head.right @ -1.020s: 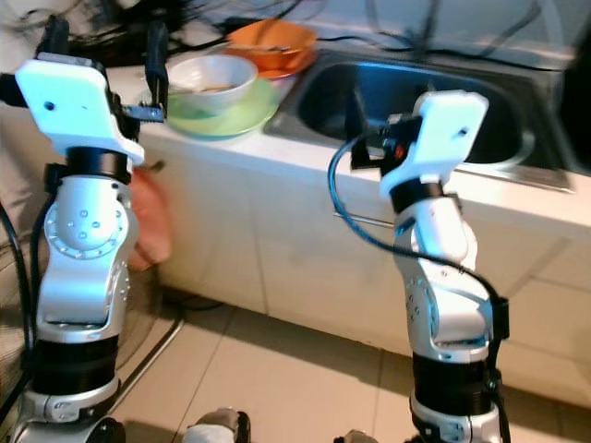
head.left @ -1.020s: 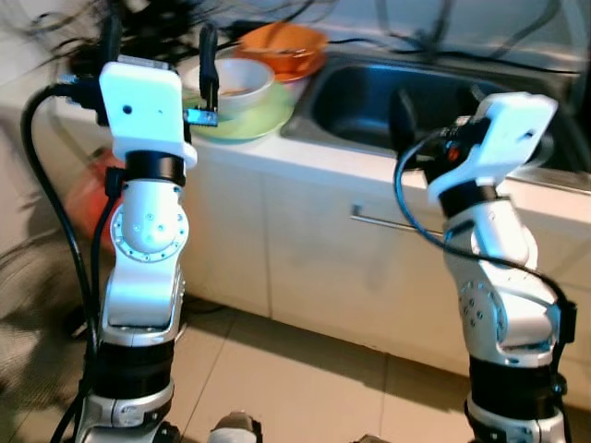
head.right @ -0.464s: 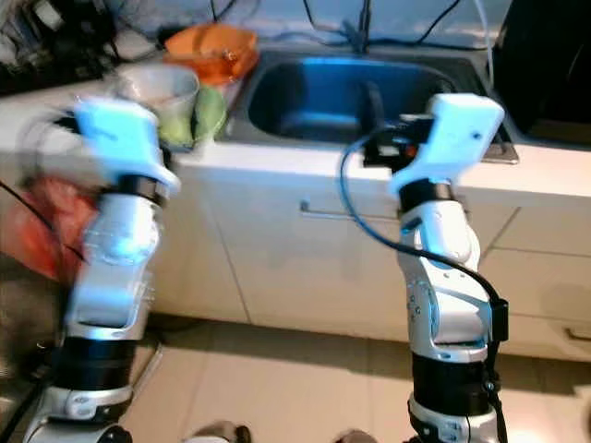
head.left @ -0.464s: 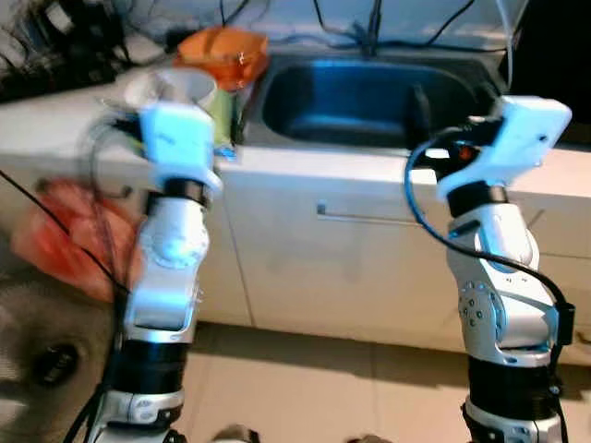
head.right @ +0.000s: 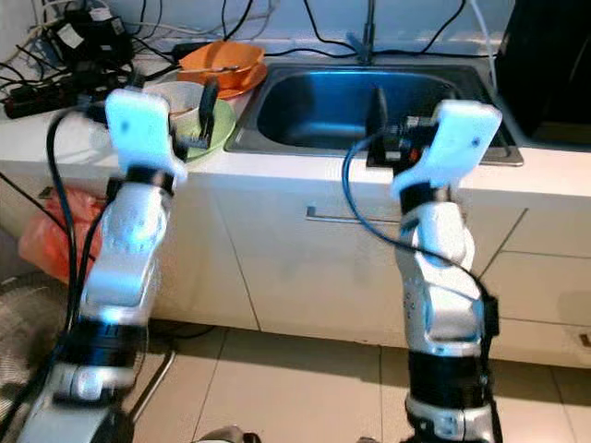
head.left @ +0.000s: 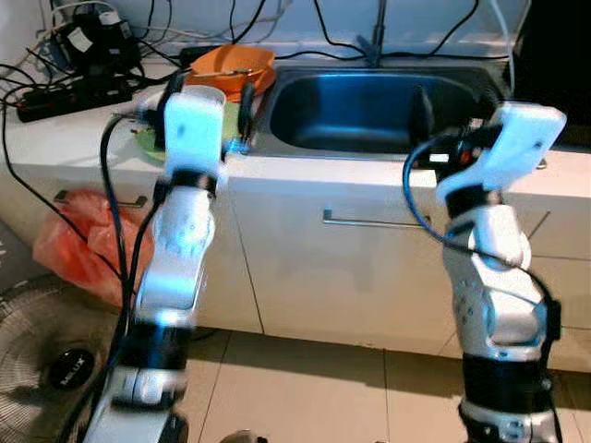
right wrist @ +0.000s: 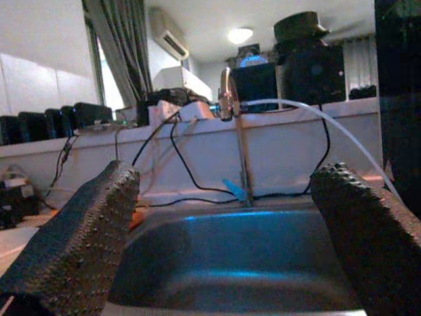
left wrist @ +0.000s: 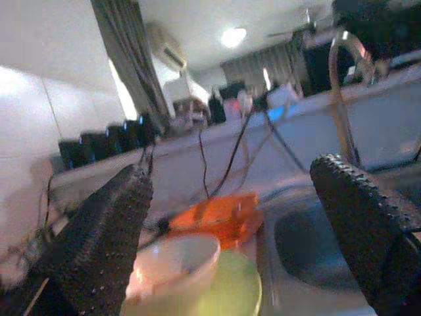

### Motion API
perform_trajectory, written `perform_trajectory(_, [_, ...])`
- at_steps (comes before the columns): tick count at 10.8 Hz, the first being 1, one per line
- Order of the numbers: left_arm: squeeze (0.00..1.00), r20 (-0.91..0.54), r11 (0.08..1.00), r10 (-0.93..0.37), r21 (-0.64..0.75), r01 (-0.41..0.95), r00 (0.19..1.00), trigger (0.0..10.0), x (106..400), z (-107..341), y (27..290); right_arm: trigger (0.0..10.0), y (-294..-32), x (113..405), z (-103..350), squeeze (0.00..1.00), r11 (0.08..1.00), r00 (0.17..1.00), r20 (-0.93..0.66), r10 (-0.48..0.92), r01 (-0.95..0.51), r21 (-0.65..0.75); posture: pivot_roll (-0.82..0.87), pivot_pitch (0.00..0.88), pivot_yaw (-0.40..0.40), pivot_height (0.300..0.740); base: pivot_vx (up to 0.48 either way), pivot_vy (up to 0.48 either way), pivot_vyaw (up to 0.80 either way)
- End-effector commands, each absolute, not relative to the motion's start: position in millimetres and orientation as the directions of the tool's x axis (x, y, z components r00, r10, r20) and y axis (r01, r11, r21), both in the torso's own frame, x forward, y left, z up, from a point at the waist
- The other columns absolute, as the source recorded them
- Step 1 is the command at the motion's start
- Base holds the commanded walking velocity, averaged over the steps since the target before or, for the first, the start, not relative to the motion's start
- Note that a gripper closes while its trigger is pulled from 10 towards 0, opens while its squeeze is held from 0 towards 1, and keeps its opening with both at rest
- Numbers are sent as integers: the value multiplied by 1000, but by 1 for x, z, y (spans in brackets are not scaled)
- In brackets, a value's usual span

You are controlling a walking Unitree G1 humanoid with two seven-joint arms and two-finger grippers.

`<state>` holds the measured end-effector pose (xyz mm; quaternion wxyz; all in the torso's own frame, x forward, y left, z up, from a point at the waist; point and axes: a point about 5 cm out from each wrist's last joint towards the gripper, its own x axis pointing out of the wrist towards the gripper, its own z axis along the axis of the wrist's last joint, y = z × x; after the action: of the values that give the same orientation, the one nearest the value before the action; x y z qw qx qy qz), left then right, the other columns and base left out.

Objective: Kitchen organization

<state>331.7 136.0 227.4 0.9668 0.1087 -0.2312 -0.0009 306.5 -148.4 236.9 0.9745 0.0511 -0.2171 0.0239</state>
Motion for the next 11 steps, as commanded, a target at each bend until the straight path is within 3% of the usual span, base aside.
perform_trajectory(1, [0, 456, 978, -22, 196, -76, 890, 10000, 328, 227, 139, 10000, -145, 305, 238, 0, 993, 903, 429, 32, -76, 86, 21, 0, 57, 740, 0, 0, 0])
perform_trajectory(3, [0, 456, 987, -12, 150, -64, 890, 10000, 327, 223, 131, 10000, -145, 306, 237, 0, 993, 908, 417, 53, -90, 70, 17, 0, 21, 740, 0, 0, 0])
perform_trajectory(8, [0, 527, 990, 30, 102, -98, 849, 10000, 330, 257, 139, 10000, -152, 310, 258, 0, 997, 882, 468, 50, -75, 35, 3, 0, -1, 740, 392, 275, 0])
perform_trajectory(11, [0, 513, 989, 25, 114, -96, 858, 10000, 335, 255, 141, 10000, -143, 309, 257, 0, 995, 879, 472, 66, -91, 30, 6, 0, 21, 740, 411, 246, 0])
